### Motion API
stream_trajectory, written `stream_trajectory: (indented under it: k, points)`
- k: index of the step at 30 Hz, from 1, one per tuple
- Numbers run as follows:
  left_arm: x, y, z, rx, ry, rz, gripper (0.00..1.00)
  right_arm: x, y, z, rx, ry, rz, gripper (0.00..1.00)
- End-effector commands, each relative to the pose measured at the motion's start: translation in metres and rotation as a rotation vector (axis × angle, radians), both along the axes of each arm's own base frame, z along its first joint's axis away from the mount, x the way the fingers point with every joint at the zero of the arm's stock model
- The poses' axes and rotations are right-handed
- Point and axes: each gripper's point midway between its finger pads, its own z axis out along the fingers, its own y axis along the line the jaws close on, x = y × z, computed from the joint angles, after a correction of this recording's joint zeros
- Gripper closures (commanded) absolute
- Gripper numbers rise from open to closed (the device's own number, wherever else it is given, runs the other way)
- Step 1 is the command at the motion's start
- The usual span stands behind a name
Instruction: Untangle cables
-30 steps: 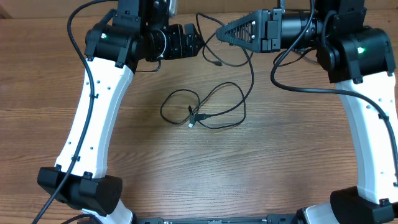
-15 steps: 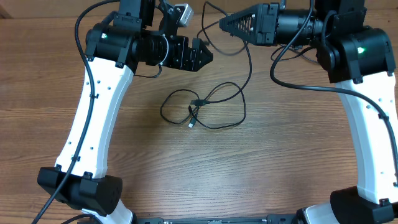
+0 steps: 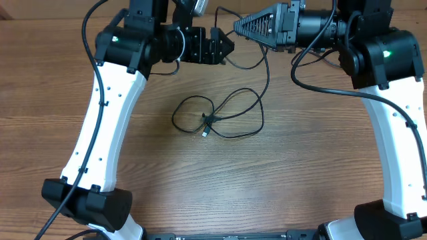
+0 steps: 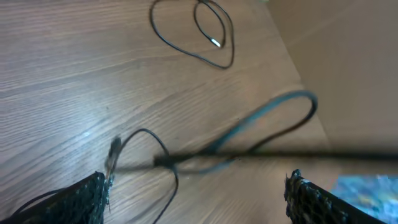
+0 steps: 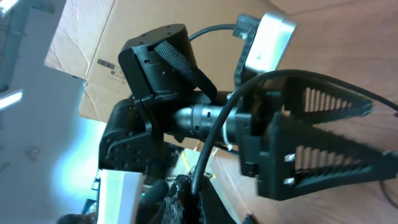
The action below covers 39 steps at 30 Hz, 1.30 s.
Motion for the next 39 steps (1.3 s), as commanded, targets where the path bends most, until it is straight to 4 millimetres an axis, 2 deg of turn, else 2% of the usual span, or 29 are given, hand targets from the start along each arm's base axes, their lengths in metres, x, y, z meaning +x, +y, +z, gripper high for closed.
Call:
stream_trajectory:
  k: [1,11,17,21,27,31,36,39]
  points:
    - [0.012,0.005,-0.008,0.037,0.032,0.132,0.08,-0.009,0.004,0.007,0.027,0.026,0.039,0.96]
    - [0.03,0.012,-0.03,0.19,0.002,0.283,0.08,-0.018,0.006,0.011,0.049,0.031,0.093,0.96]
    - [0.046,0.056,-0.039,0.314,0.001,0.555,0.1,-0.018,0.006,0.01,0.047,0.026,0.091,0.96]
    - [0.044,0.086,-0.046,0.387,0.029,0.71,0.09,-0.012,0.004,0.009,0.037,0.018,0.064,0.96]
    - [0.036,0.116,-0.053,0.472,0.062,0.8,0.09,0.007,-0.002,0.002,-0.008,0.004,-0.049,0.96]
    - [0.032,0.138,-0.055,0.54,0.067,0.86,0.11,0.011,-0.004,0.0,-0.016,0.003,-0.074,0.96]
    - [0.025,0.172,-0.056,0.573,0.106,1.019,0.11,0.024,-0.02,-0.004,-0.032,0.014,-0.143,0.96]
    - [0.021,0.184,-0.059,0.587,0.134,1.045,0.1,0.04,-0.039,-0.013,-0.068,0.041,-0.244,0.96]
